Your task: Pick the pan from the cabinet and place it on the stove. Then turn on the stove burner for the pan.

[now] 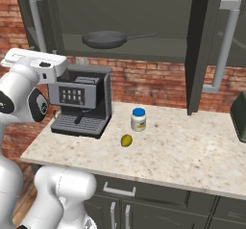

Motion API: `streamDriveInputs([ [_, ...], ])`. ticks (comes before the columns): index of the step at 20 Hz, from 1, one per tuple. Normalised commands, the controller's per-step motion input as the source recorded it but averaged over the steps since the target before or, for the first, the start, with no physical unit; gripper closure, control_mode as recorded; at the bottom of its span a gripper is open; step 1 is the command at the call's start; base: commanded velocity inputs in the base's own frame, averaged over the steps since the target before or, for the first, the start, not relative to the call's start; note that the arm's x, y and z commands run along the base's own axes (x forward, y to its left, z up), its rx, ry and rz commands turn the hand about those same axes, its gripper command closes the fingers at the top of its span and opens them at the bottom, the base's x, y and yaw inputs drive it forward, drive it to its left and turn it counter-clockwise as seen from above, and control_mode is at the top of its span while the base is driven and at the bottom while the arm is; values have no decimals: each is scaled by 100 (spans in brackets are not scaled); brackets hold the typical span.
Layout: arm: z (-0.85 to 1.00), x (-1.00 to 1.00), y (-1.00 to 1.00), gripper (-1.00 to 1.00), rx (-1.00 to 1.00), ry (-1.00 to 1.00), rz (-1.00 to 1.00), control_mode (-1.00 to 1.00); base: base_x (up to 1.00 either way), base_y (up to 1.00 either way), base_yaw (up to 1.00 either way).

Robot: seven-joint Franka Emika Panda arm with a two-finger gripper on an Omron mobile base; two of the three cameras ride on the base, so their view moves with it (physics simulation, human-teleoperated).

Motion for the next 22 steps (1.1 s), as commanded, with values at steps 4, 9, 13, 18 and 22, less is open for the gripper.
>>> streamDriveInputs([
  [4,0,-19,-45,-100,13,0,1,-100,0,0,0],
  [9,0,-52,-43,-100,15,0,1,-100,0,0,0],
  [13,5,-58,-56,-100,19,0,4,-100,0,0,0],
  [18,13,-46,-65,-100,23,0,8,-100,0,0,0],
  [22,15,-11,-57,-100,26,6,13,-100,0,0,0],
])
